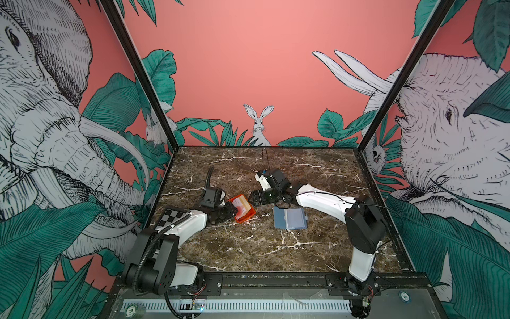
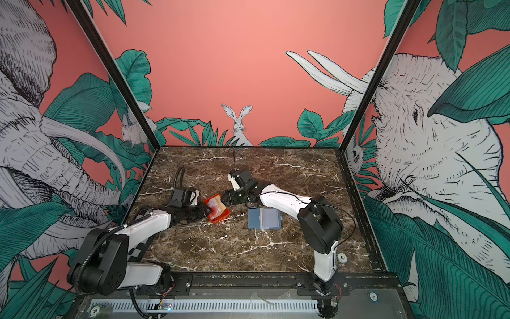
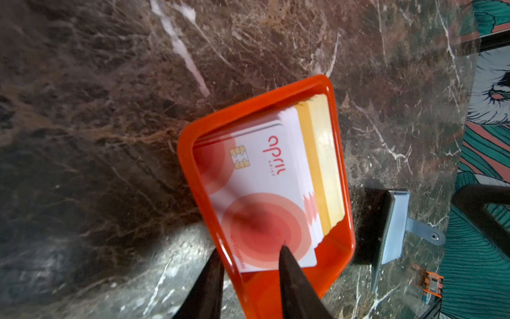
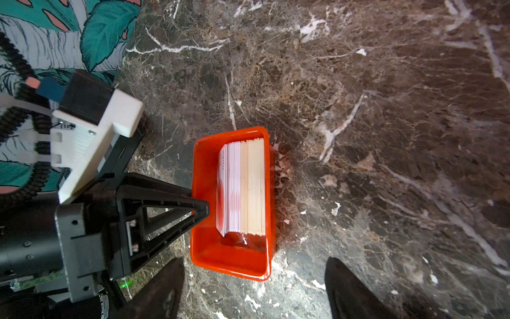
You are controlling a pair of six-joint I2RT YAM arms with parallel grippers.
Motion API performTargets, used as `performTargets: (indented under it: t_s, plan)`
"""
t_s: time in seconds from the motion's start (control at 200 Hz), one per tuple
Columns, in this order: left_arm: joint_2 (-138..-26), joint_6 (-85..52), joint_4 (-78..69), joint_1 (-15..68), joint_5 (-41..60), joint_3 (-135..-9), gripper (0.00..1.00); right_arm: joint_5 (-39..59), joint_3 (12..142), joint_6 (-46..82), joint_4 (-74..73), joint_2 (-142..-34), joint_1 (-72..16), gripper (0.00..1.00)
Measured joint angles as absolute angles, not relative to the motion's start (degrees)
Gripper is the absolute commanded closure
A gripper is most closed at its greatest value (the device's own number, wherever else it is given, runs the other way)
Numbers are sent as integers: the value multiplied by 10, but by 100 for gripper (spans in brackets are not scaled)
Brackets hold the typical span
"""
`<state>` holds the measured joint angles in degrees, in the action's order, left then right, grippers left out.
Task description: Put the credit cards into the card holder
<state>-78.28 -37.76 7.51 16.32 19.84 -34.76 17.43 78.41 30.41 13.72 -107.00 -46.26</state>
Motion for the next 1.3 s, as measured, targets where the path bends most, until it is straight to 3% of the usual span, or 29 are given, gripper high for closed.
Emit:
performTargets:
  t_s: [0.19, 1.085, 1.3]
  plan:
    - [-799, -377, 66, 163, 210, -357, 71, 173, 790, 318, 138, -1084, -470, 24]
    - [-775, -356, 124, 163, 205, -386, 71, 170, 856, 302, 160, -1165, -484, 20]
    - [-761, -348, 136, 163, 213, -420, 81, 163, 861, 299, 166, -1174, -484, 21]
